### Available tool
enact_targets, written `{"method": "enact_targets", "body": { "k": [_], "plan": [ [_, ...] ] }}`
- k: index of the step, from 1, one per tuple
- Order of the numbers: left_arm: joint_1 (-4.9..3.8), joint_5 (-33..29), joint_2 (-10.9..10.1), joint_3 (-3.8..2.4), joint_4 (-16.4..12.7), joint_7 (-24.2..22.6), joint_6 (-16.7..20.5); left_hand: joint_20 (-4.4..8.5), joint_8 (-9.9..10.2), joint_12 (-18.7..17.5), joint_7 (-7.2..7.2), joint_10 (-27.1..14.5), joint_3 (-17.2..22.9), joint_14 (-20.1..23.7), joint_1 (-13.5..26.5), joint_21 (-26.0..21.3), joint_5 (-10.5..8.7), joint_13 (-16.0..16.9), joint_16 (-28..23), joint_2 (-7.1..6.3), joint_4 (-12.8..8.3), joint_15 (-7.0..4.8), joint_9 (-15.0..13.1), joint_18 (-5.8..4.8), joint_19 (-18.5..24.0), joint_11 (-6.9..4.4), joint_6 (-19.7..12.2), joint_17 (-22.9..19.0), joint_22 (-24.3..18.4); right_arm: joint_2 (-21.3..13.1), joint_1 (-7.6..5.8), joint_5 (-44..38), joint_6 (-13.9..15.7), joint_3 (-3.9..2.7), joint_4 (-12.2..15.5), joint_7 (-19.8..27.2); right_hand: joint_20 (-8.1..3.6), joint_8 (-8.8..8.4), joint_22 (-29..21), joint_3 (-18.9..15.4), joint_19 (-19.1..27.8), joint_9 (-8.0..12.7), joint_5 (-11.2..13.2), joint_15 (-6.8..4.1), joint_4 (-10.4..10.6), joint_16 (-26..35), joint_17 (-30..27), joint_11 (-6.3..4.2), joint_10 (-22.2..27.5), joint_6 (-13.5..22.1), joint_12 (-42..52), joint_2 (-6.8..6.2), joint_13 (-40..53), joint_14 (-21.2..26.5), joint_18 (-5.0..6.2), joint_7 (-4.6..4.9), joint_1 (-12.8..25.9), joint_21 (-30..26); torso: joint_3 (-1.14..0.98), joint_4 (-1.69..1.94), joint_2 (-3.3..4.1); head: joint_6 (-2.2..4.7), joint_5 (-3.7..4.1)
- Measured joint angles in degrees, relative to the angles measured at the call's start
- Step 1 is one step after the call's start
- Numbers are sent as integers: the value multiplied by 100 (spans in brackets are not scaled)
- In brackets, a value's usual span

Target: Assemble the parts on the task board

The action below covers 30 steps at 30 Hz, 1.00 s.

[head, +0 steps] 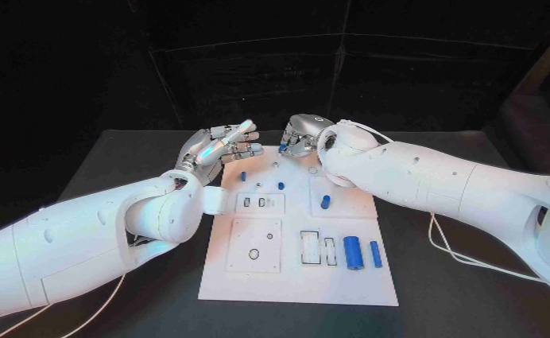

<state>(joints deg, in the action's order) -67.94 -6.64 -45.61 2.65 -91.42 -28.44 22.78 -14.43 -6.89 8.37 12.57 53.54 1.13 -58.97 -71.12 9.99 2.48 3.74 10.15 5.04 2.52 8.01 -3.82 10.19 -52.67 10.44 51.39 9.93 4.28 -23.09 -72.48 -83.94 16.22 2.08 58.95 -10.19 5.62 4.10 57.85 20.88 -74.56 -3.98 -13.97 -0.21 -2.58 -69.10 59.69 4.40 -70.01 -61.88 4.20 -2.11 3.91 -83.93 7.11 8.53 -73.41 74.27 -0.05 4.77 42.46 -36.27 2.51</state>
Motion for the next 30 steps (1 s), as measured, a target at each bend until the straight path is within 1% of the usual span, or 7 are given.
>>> {"method": "enact_targets", "body": {
  "k": [10,16,20,23,25,29,30],
  "plan": [
    [-23,-2,-10,0,-16,15,1,0,0,0,0,0,0,0,0,0,0,0,0,0,0,0,0,0,0,0,0,0,1,39,-10,-12,-133,-1,-39,-26,0,-2,15,17,0,4,0,0,16,0,4,0,0,8,0,-23,0,0,0,8,23,0,4,-3,29,-22,-23],
    [-29,-3,1,0,-14,28,1,0,0,0,0,0,0,0,0,0,0,0,0,0,0,0,0,0,0,0,0,-1,1,66,-9,-16,-196,-1,-86,-40,0,-2,22,17,0,4,0,0,17,0,4,0,0,9,0,-23,0,0,1,8,23,0,5,-3,32,-46,-31],
    [-37,-3,-1,0,-16,35,1,0,0,0,0,0,0,0,0,0,0,0,0,0,0,0,0,0,0,0,0,-1,1,66,-9,-18,-220,-1,-86,-54,0,-2,22,7,0,4,0,0,26,0,3,0,0,9,0,-23,-1,0,0,8,23,0,6,-3,34,-44,-46],
    [-37,-4,0,0,-16,39,1,0,0,0,0,0,0,0,0,0,0,0,0,0,0,0,0,0,0,0,0,-1,1,71,-12,-19,-228,-2,-91,-62,0,-12,21,19,0,4,24,0,48,0,-6,0,0,9,0,-31,-1,0,0,9,30,0,5,-3,38,-57,-57],
    [-38,-4,3,0,-12,42,1,0,0,0,0,0,0,0,0,0,0,0,0,0,0,0,0,0,0,0,0,-1,1,79,-15,-21,-233,-4,-96,-66,0,-12,9,25,0,4,28,0,54,0,-35,24,24,9,-29,-45,-1,0,0,9,45,0,5,-2,40,-59,-58],
    [-44,-4,5,0,-12,48,2,0,0,1,0,0,0,0,0,0,0,0,0,0,0,0,0,0,0,0,0,-1,2,90,-17,-22,-242,-4,-96,-71,3,-16,-15,27,3,10,59,0,102,0,-88,76,84,60,-29,-82,-1,0,0,59,82,0,5,-1,42,-66,-63],
    [-46,-4,4,0,-14,49,2,0,0,1,0,0,0,0,0,0,0,0,0,0,0,0,0,0,0,0,0,-1,2,90,-18,-22,-243,-4,-92,-71,21,-33,-18,19,22,13,63,0,111,0,-94,61,105,79,-29,-82,-1,0,1,79,82,0,5,-1,44,-62,-64]
  ]
}}
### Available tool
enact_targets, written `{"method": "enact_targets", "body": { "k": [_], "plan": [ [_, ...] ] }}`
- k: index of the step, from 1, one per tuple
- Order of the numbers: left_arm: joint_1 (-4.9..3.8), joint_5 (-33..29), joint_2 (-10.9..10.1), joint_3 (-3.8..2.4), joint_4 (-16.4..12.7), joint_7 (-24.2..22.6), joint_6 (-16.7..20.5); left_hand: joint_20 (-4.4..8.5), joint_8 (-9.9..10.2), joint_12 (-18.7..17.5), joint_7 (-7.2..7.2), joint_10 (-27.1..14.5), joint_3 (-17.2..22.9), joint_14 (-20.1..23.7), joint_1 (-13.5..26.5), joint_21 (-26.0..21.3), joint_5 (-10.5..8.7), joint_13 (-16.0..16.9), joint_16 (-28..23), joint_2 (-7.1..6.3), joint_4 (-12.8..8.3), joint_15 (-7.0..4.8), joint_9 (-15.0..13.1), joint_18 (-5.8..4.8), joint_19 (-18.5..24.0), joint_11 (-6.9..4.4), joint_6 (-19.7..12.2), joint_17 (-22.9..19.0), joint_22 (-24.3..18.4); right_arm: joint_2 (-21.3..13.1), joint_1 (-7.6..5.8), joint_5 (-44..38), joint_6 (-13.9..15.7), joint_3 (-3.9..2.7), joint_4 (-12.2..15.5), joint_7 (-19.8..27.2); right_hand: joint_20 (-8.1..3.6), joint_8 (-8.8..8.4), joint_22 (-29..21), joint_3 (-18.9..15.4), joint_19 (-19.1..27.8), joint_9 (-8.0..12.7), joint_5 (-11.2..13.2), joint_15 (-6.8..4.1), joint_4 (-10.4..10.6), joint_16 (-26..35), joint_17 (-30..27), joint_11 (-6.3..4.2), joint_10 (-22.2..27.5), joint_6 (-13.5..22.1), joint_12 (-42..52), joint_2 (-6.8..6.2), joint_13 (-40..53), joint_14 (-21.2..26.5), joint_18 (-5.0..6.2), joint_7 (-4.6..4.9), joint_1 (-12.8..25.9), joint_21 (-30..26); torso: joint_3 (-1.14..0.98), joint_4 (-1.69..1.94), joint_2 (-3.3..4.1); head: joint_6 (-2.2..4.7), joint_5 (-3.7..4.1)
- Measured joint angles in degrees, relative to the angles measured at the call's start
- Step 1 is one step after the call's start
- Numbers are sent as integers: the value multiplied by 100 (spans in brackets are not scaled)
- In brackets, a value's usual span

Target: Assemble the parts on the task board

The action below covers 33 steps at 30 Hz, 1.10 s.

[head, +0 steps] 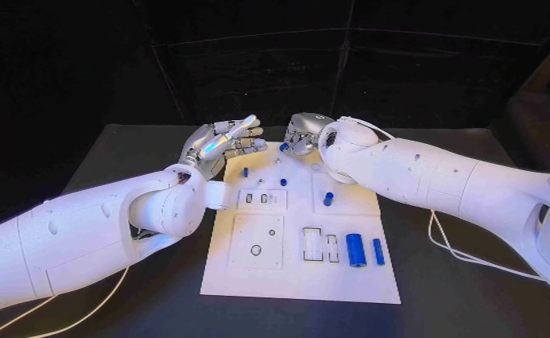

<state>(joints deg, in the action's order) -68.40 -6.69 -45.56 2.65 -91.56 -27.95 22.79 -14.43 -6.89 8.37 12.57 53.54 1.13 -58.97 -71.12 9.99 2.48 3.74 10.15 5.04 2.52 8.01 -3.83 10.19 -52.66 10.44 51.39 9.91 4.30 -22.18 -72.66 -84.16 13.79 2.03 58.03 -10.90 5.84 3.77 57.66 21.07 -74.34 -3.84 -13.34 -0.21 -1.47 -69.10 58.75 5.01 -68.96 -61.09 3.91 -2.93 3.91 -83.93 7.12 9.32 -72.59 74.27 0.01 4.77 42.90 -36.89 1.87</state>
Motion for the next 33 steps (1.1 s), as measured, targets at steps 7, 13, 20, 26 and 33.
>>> {"method": "enact_targets", "body": {
  "k": [7,13,20,26,33],
  "plan": [
    [-3,-1,-2,0,-4,7,0,0,0,0,0,0,0,0,0,0,0,0,0,0,0,0,0,0,0,0,0,0,0,1,0,0,2,4,38,1,21,-6,2,19,21,25,184,0,105,0,-18,21,20,516,0,-122,7,0,-1,10,29,27,2,0,8,-4,-3],
    [-3,-2,-5,0,-5,8,0,0,0,0,0,0,0,0,0,0,0,0,0,0,0,0,0,0,0,0,0,0,0,-23,1,9,19,4,62,30,21,-6,32,19,21,24,214,0,137,0,-7,21,20,624,0,-144,21,0,0,19,7,51,2,0,10,-7,-5],
    [-4,-2,-8,0,-1,9,3,0,0,0,0,0,0,0,0,0,0,0,0,0,0,0,0,0,0,0,0,0,1,-64,0,27,53,4,88,58,42,-6,32,20,42,24,235,22,168,-23,-9,21,20,738,0,-174,27,-21,0,42,-23,51,2,-1,13,-2,-8],
    [-4,-2,-31,0,3,9,3,0,0,-35,0,0,-24,0,0,-40,0,0,0,0,-24,0,0,0,0,0,0,9,-9,-327,-4,65,183,4,375,81,42,-5,60,29,42,4,235,22,206,-29,-9,32,-82,726,92,-174,60,-21,0,55,-23,87,1,-9,14,19,2],
    [-5,-3,-124,0,16,-2,3,-8,0,-35,-30,30,-3,0,-30,-40,0,0,-39,30,-51,0,0,-1,-32,-20,30,15,-16,-1152,-84,352,419,-106,1038,82,-54,21,239,-305,-54,-12,235,-77,333,-248,213,-154,-900,647,738,-476,523,-5,-1,-56,16,210,-8,-55,11,81,47]
  ]
}}
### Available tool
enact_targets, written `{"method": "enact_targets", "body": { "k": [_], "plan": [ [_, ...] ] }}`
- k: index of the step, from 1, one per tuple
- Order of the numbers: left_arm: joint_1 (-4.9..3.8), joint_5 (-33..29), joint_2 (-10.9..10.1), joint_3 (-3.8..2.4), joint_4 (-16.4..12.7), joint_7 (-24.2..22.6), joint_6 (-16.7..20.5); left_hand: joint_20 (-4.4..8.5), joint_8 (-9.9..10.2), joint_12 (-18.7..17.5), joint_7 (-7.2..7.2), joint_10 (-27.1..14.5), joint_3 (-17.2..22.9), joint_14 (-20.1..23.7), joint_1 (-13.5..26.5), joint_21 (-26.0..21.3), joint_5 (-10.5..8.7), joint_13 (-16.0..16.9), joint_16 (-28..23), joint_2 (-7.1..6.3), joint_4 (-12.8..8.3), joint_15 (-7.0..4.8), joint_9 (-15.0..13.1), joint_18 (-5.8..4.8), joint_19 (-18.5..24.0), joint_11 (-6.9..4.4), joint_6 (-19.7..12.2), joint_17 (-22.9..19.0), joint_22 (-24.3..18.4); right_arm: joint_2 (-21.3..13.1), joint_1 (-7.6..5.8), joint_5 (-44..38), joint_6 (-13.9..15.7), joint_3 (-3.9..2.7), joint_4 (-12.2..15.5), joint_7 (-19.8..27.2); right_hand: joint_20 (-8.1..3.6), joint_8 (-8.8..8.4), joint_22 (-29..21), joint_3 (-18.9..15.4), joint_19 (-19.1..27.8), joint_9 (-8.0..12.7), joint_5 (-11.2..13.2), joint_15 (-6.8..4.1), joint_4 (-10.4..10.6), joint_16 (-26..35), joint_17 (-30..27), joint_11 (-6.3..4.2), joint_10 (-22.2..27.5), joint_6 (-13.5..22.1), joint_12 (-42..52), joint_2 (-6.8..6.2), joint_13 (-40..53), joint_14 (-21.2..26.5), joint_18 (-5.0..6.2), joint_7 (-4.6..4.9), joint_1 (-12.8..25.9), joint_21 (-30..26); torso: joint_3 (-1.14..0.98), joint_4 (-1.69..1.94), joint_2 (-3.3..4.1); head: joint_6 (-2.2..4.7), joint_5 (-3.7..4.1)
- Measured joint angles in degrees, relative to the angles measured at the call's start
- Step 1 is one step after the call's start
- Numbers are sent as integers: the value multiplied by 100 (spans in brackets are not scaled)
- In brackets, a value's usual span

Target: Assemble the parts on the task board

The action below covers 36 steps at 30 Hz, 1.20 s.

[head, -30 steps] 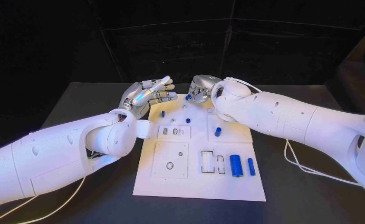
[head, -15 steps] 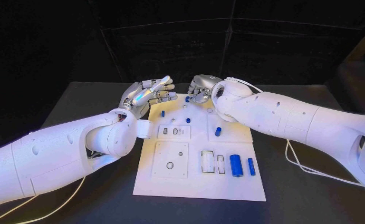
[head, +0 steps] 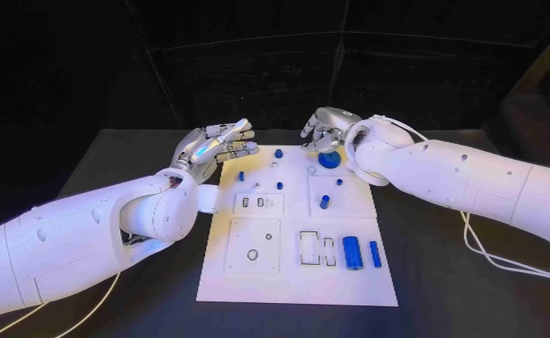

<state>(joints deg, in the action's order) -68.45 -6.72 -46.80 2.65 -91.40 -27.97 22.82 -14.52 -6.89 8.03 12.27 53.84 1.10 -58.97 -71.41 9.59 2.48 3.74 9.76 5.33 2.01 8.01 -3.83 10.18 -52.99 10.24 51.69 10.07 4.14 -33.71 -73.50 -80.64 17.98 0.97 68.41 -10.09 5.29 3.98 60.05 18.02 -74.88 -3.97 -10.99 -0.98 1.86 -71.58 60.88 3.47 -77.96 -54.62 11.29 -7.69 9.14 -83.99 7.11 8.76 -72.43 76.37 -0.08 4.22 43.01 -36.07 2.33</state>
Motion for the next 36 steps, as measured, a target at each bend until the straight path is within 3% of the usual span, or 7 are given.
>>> {"method": "enact_targets", "body": {
  "k": [3,5,7,8,12,18,36],
  "plan": [
    [0,-1,-15,0,14,-7,0,9,0,0,0,33,-13,0,0,0,0,0,0,0,-13,0,0,0,-9,-1,0,0,0,-264,-16,153,16,-47,161,-23,-92,0,290,-320,-140,0,0,-40,98,-241,321,-82,-241,75,604,-69,570,-4,-93,-73,46,154,-8,-29,-2,21,4],
    [-1,-1,-15,0,23,-11,0,8,0,0,0,33,-13,0,0,0,0,0,0,0,-13,0,0,-1,-9,-1,0,0,0,-390,-18,229,-2,-62,222,-41,-85,21,589,-642,-287,-4,-43,-48,209,-567,774,-60,-151,156,1979,-82,2038,4,-187,-106,27,317,-15,-40,-2,31,14],
    [-2,-1,-15,0,35,-14,0,8,7,0,-21,33,-13,0,-5,-26,0,0,0,5,-13,0,0,-1,-8,-1,21,1,-1,-502,-20,299,-48,-72,245,-61,-76,33,837,-914,-398,-4,-43,-48,342,-859,1194,-40,-32,254,3576,2,3707,4,-185,-73,-56,455,-19,-44,-1,39,34],
    [-2,-1,-14,0,41,-15,0,8,22,0,-21,33,-13,0,-24,-26,0,0,0,24,-13,0,0,0,-8,-1,21,5,-5,-535,-20,323,-74,-74,246,-69,-61,33,984,-1000,-482,-4,-52,-46,380,-962,1316,-40,-34,292,4111,35,4264,2,-258,-50,-89,527,-20,-47,-1,43,44],
    [-3,-1,-1,0,70,-20,0,8,23,0,-21,33,-13,0,-24,-26,0,0,0,24,-13,0,0,-1,-8,-1,21,5,-6,-587,-28,380,-233,-87,197,-99,5,89,1331,-1265,-657,-4,-102,-13,530,-1275,1407,16,-90,398,5421,162,5654,-7,-272,17,-216,697,-21,-47,-1,48,81],
    [-3,-1,38,0,112,-24,0,8,23,0,-21,32,-13,0,-24,-26,0,0,0,24,-13,0,0,0,-8,-1,21,5,-5,-522,-29,351,-537,-88,22,-130,33,133,1399,-1397,-685,-4,-151,27,588,-1432,1407,42,-179,425,5955,205,6237,-6,-271,43,-350,701,-22,-40,2,68,108],
    [-3,-1,88,1,180,-18,-1,8,23,0,-21,32,3,0,-24,-26,0,0,0,24,-28,0,0,-1,-8,0,21,3,-4,-335,-23,178,-1091,-84,-217,-171,54,132,1436,-1445,-705,-3,-150,27,542,-1495,1406,74,-146,516,5947,235,6259,-6,-269,64,-440,723,-10,-19,4,81,137]
  ]
}}
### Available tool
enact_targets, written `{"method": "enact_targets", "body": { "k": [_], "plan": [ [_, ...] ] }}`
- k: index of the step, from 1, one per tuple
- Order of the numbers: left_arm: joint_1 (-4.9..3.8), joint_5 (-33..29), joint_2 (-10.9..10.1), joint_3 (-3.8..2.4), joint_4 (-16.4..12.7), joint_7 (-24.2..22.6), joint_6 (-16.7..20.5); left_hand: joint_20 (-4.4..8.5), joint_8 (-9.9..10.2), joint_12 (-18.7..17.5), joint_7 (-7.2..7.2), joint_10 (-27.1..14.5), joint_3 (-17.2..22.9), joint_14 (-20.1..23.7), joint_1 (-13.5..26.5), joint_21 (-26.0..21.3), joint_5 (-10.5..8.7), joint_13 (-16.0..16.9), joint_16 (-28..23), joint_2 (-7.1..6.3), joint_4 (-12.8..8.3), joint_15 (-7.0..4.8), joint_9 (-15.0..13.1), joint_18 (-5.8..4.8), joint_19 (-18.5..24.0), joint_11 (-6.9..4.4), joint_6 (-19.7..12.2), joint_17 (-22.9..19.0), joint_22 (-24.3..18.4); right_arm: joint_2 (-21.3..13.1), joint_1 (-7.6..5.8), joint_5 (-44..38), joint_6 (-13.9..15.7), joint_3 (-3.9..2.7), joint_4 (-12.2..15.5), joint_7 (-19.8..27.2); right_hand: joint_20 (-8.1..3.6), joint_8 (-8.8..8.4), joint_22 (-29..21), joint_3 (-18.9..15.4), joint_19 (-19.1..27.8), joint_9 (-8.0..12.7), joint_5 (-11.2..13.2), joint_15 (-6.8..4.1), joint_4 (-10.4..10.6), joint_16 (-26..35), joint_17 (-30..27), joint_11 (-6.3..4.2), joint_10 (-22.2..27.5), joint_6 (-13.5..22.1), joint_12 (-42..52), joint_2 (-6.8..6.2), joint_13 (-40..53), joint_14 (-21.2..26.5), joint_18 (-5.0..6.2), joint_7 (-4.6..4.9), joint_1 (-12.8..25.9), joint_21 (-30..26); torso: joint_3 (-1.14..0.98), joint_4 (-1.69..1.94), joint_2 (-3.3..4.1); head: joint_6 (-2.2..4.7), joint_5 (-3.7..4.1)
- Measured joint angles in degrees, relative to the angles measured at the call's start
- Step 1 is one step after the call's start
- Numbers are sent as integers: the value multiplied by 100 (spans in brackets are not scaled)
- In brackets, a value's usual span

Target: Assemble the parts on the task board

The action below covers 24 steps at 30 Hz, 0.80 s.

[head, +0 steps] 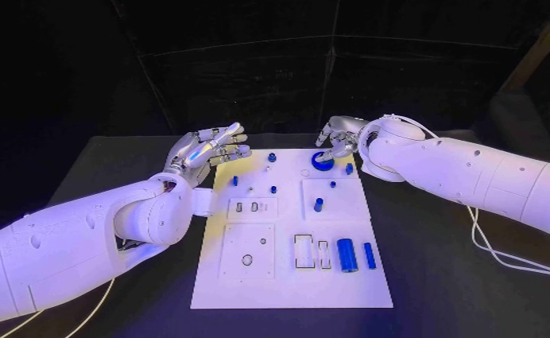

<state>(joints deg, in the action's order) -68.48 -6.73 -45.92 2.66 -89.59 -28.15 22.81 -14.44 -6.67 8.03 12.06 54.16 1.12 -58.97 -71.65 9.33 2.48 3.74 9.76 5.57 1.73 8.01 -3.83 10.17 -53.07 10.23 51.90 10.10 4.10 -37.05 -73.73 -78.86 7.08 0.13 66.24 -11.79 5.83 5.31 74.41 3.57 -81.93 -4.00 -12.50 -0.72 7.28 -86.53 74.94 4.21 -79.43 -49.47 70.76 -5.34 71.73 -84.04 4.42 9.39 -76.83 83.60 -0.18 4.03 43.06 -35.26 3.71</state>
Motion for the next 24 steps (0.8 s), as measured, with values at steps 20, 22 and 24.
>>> {"method": "enact_targets", "body": {
  "k": [20,22,24],
  "plan": [
    [1,-1,5,0,34,5,0,0,0,0,0,0,0,0,0,0,0,0,0,0,0,0,0,0,0,0,0,1,-4,-131,2,-80,-246,0,85,-31,0,0,18,-15,0,1,-22,21,15,0,-1,0,0,20,24,0,59,21,1,19,0,0,2,-5,2,-34,27],
    [1,-1,5,0,36,5,0,0,0,0,0,0,0,0,0,0,0,0,0,0,0,0,0,0,0,0,0,4,-4,-136,1,-81,-265,0,87,-33,0,3,17,-30,0,1,-22,21,30,0,-1,0,0,20,24,0,74,21,1,19,0,0,3,-4,2,-37,28],
    [1,-1,6,0,39,5,0,0,0,0,0,0,0,0,0,0,0,0,0,0,0,0,0,0,0,0,0,4,-4,-138,1,-83,-286,0,87,-35,0,30,17,-30,0,1,-22,21,30,0,-1,0,0,20,47,26,85,21,1,19,-25,0,2,-4,2,-42,28]
  ]
}}
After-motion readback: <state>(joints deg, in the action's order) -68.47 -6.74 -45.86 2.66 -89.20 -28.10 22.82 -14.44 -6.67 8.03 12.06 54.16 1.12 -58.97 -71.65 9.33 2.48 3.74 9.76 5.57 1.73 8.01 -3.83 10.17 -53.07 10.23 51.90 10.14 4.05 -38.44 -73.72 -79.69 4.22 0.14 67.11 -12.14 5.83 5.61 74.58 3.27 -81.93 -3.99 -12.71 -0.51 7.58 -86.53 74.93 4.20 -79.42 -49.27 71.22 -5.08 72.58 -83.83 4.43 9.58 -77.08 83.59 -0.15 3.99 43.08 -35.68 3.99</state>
